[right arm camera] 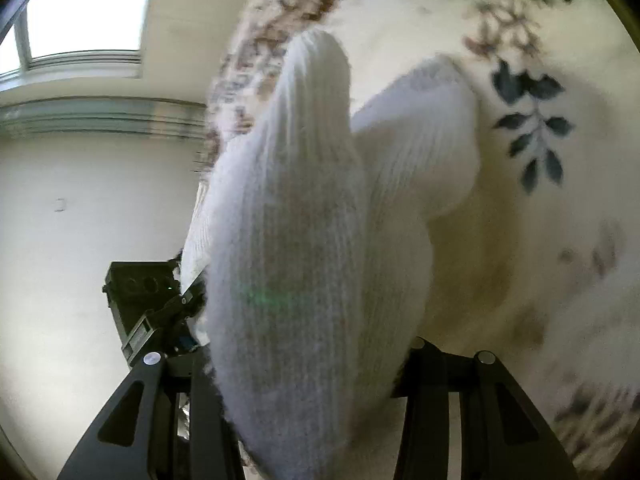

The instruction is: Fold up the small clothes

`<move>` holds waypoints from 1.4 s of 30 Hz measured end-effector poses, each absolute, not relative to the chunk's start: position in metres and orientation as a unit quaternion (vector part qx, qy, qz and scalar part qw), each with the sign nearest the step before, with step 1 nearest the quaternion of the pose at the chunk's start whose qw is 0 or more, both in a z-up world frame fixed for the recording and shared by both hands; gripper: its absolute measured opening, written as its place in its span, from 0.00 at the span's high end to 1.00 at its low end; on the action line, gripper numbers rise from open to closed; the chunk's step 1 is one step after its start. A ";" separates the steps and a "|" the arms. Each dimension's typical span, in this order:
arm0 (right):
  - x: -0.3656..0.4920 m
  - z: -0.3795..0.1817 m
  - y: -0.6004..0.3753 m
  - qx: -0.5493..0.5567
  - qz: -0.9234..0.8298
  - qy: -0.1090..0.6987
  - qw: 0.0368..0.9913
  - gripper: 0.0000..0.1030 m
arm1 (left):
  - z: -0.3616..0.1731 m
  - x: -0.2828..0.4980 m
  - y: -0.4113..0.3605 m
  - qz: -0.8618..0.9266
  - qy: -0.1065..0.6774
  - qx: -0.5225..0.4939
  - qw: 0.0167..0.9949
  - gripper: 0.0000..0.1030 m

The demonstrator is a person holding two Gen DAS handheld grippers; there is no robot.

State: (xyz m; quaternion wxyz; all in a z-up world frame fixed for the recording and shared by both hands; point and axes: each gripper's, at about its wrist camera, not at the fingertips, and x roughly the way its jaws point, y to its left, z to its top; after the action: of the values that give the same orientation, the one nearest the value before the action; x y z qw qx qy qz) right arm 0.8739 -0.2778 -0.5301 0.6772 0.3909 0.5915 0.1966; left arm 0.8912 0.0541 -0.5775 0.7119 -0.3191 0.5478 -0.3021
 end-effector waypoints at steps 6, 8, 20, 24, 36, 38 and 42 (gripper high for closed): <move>0.884 -0.556 -0.279 0.324 0.177 0.641 0.673 0.39 | -0.594 0.890 0.056 -0.267 0.583 -0.303 0.705 0.56; 0.884 -0.546 -0.274 0.280 0.156 0.654 0.685 0.33 | -0.586 0.884 0.057 -0.230 0.590 -0.268 0.726 0.43; 0.796 -0.460 -0.246 -0.001 -0.084 0.617 0.782 0.00 | -0.521 0.793 0.027 -0.052 0.530 -0.025 0.846 0.00; 0.733 -0.407 -0.273 -0.010 -0.129 0.594 0.794 0.00 | -0.490 0.760 0.023 -0.038 0.526 -0.020 0.850 0.00; 0.608 -0.219 -0.257 0.002 -0.167 0.522 0.836 0.00 | -0.333 0.644 0.007 -0.013 0.471 0.002 0.882 0.00; 0.583 -0.181 -0.254 0.002 -0.168 0.506 0.846 0.00 | -0.300 0.619 0.004 -0.012 0.456 0.002 0.890 0.00; 0.528 -0.108 -0.246 -0.009 -0.166 0.471 0.866 0.00 | -0.234 0.568 -0.002 -0.014 0.428 -0.002 0.904 0.00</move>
State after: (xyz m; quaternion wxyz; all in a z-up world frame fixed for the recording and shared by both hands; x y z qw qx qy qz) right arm 0.5281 -0.2460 -0.1080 0.8664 -0.0094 0.4707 -0.1663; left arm 0.5681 -0.0019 -0.2337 0.9039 -0.0018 0.4275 -0.0136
